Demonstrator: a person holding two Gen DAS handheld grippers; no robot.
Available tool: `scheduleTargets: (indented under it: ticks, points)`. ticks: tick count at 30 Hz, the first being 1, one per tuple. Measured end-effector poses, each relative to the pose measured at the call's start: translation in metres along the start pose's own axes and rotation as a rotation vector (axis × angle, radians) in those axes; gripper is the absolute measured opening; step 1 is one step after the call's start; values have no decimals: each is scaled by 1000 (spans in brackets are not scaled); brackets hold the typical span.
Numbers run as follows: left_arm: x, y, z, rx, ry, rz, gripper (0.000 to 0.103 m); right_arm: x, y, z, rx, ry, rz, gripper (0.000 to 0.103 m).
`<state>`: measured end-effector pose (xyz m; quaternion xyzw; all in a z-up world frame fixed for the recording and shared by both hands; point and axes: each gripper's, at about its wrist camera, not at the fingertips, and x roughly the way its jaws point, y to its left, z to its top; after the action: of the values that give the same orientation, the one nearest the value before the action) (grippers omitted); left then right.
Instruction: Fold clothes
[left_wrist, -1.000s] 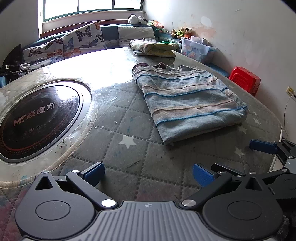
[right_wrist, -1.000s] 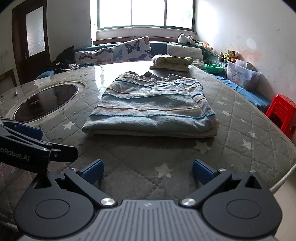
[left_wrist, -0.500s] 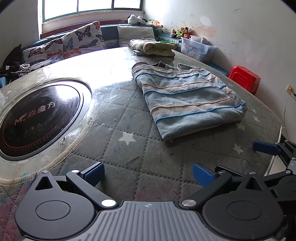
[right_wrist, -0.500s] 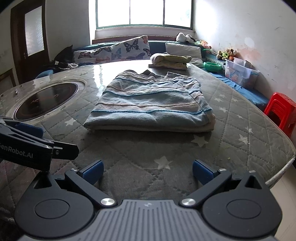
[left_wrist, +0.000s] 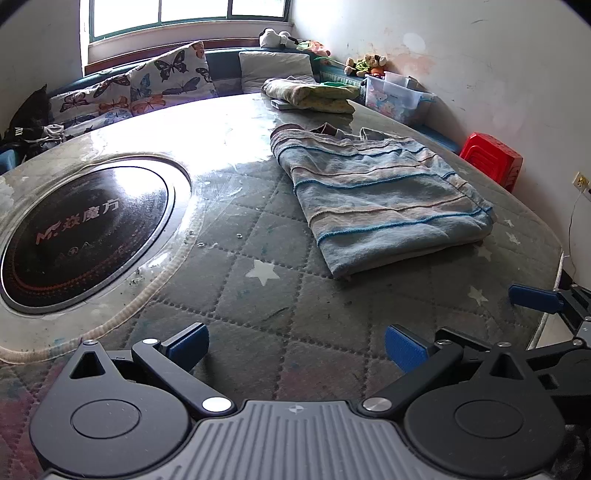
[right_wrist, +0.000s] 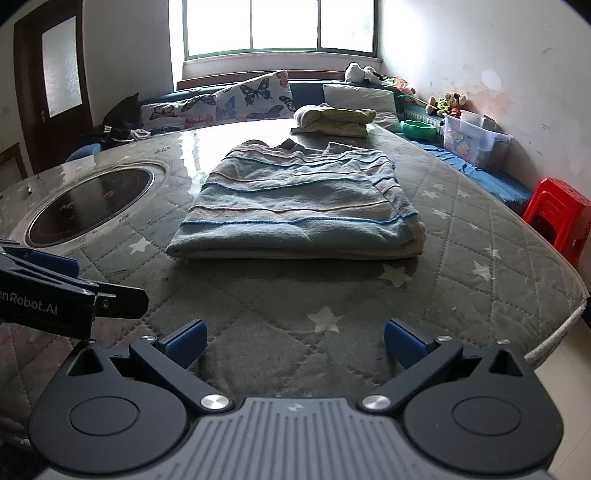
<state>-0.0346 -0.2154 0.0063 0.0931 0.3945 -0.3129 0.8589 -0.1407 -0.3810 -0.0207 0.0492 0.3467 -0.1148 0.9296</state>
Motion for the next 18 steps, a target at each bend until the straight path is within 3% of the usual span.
scheduleTargets:
  ticks: [8, 18]
  points:
    - [2, -2, 0, 12, 13, 22, 103, -3, -12, 3, 40, -9, -43, 103]
    - [-3, -7, 0, 30, 22, 55, 103, -7, -9, 3, 38, -15, -36, 103]
